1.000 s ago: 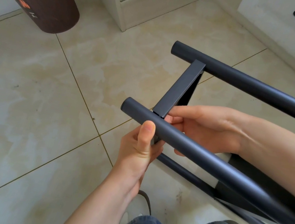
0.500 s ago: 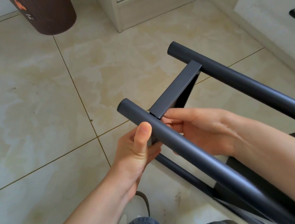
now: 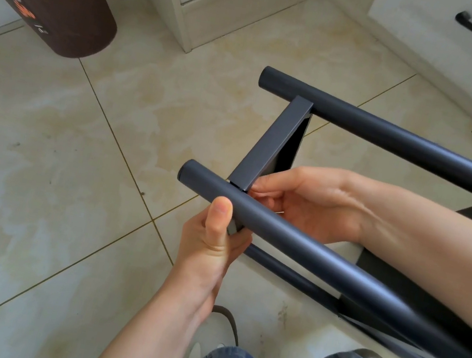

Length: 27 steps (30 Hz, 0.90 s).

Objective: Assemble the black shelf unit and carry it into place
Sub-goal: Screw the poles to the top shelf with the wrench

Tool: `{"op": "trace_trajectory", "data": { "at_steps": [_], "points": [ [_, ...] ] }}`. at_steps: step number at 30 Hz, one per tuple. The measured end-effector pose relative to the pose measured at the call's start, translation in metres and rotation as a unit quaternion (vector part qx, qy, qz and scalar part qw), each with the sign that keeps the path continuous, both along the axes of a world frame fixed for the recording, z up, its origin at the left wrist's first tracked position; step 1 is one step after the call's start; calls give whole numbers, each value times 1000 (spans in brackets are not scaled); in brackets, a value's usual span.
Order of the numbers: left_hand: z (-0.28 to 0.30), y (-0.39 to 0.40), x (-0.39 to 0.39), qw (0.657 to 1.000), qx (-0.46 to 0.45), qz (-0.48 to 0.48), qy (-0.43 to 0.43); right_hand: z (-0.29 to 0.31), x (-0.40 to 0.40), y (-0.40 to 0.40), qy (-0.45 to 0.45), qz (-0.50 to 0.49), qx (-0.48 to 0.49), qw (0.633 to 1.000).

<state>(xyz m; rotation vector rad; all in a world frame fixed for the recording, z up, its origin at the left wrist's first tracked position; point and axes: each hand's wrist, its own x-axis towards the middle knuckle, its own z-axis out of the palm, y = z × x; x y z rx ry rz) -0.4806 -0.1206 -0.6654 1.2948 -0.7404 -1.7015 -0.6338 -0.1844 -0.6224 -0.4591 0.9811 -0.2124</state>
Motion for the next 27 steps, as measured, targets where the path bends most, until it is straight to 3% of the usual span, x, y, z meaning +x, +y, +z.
{"op": "trace_trajectory", "data": {
  "at_steps": [10,15,20,22,25,27],
  "points": [
    [-4,2,1,1000,-7,-20,-10,4,-2,5,24,-15,-7,1000],
    [-7,5,2,1000,3,-28,-9,27,-37,11,178,-12,-182,967],
    [-3,5,5,999,31,-16,-8,66,-76,20,317,-45,-347,881],
    [6,5,5,999,42,-17,-4,72,-87,21,380,-60,-426,819],
    [20,5,6,999,50,-9,-2,73,-104,18,488,-65,-526,694],
    [26,5,6,999,41,-10,-6,66,-111,15,536,-14,-543,646]
  ]
}}
